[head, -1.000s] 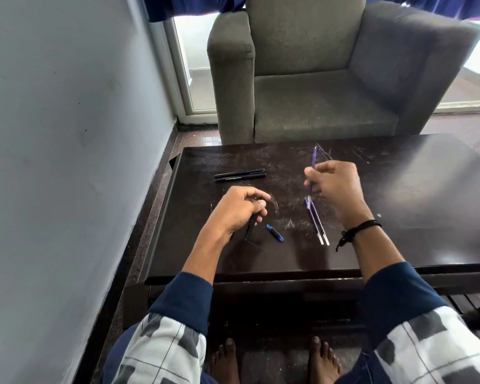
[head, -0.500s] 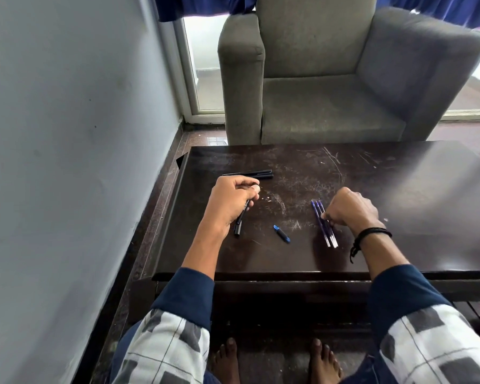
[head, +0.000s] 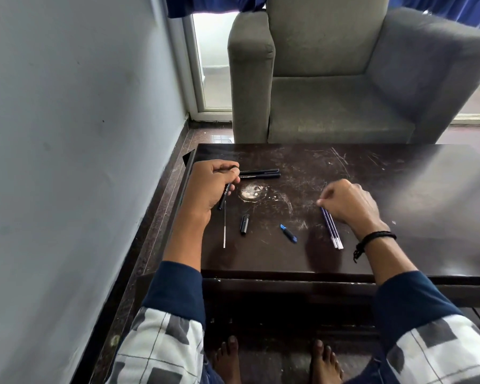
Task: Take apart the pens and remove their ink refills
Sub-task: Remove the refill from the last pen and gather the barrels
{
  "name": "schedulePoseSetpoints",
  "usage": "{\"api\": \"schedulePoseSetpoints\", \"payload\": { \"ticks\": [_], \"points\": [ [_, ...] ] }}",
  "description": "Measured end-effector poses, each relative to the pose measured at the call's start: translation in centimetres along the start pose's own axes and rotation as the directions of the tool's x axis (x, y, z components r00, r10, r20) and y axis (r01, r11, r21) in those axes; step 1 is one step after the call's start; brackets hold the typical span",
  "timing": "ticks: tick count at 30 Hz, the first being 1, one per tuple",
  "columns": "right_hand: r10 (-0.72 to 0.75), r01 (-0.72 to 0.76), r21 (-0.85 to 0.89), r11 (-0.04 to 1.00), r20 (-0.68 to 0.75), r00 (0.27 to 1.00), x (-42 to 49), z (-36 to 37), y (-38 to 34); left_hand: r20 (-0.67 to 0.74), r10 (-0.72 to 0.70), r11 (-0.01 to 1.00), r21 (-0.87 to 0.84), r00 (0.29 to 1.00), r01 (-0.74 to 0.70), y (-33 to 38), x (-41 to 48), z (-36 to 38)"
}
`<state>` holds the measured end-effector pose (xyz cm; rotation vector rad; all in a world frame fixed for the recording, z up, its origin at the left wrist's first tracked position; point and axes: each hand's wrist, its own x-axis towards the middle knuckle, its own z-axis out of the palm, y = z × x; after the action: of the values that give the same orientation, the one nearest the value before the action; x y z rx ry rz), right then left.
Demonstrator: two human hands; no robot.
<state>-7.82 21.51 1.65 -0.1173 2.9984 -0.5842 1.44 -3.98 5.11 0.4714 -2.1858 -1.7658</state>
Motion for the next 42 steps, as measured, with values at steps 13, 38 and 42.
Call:
{"api": "schedulePoseSetpoints", "payload": {
  "ticks": [13,38,42],
  "points": [
    [-0.644,0.646,0.024,0.763,0.120,0.756,-5.4,7.6,-10.5,-0.064,-0.043,0.997,0.066,0.997,0.047,-0.5,-0.4,-2.4],
    [-0.691,0.752,0.144,0.644,-0.313,0.652,-3.0,6.8,-10.4,0.180,-0.127,0.986,0.130,0.975,0.105,0.1,-0.9,-3.4],
    [-0.639,0.732,0.171,0.660,-0.384,0.666,-2.0,6.4,-9.3,0.286,-0.142,0.977,0.193,0.948,0.089,0.4,-1.0,-2.9]
  ]
}}
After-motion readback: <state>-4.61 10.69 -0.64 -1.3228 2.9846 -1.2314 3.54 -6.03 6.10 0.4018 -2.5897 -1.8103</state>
